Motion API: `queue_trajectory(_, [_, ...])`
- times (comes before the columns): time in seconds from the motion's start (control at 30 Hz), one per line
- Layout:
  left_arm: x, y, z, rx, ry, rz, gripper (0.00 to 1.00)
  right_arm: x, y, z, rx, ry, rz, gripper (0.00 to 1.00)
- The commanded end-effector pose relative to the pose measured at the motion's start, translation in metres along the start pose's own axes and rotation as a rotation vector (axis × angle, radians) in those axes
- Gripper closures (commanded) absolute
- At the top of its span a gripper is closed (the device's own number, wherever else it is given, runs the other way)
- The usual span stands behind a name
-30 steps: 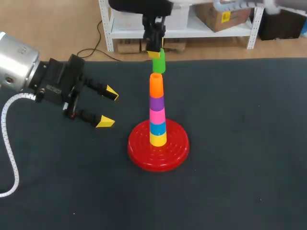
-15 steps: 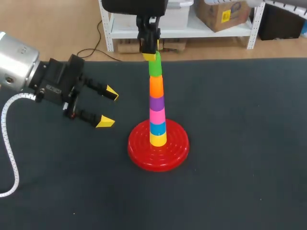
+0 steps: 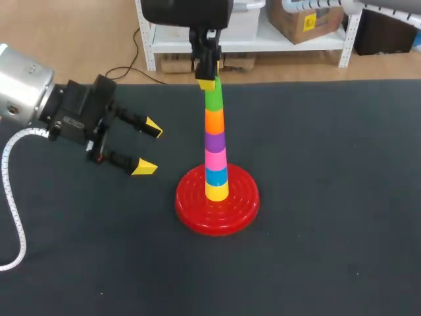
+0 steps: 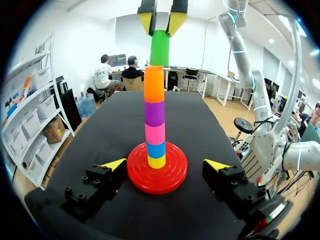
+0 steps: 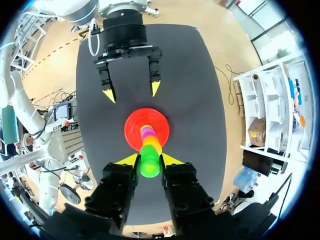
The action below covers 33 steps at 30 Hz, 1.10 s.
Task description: Pick up and stack the cylinders on the red base in this order: pink,purple,orange,green
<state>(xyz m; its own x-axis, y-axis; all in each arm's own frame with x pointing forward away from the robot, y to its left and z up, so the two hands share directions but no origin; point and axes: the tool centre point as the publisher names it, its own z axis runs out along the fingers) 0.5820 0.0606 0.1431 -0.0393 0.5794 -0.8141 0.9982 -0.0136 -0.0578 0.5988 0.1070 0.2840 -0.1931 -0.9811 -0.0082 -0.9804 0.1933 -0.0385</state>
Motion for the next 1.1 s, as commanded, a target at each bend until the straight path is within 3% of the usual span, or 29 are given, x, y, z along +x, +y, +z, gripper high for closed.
queue_trajectory(0.03, [0.001,0.0,0.0,-0.001,-0.003,0.003,0.0,0.003,0.003,0.002,0.004,-0.008,0.0,1.0])
queue_trajectory(0.7, [0.001,0.0,0.0,-0.001,-0.003,0.003,0.0,0.0,0.003,0.006,0.028,-0.018,-0.003,1.0])
queue_trajectory(1.1, [0.001,0.0,0.0,-0.001,-0.003,0.003,0.0,0.0,-0.009,0.01,0.047,-0.016,0.019,1.0])
